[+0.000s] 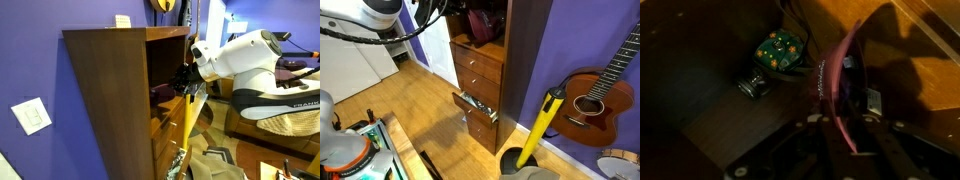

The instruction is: Move the hat to the second shelf

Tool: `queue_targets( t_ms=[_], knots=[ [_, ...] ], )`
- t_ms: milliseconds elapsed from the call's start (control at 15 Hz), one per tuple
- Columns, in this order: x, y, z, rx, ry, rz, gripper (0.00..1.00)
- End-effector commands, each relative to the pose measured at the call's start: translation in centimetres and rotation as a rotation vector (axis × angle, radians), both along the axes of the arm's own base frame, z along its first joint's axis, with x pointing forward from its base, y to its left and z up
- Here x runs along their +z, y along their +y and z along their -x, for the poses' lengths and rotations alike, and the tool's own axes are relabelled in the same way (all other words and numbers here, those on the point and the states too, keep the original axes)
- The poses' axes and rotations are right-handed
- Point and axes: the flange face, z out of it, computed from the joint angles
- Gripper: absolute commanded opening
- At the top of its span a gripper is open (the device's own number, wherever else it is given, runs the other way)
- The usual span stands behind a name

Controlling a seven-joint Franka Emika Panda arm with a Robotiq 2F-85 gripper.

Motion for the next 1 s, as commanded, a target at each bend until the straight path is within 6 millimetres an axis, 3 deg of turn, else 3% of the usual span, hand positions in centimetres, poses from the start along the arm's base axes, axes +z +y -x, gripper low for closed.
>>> queue_targets(
  t_ms=[0,400,667,933],
  knots=[
    [-0.5,0.3,0.2,-0.004,0.004,0.012,0.52],
    [0.1,0.2,0.4,-0.017,0.031,-0.008,0.97],
    [0.9,0.2,0.9,-0.046,0.078,-0.097,1.0],
    [2.8,0.0,1.9,-0.143,0.199,-0.294,1.0]
  ],
)
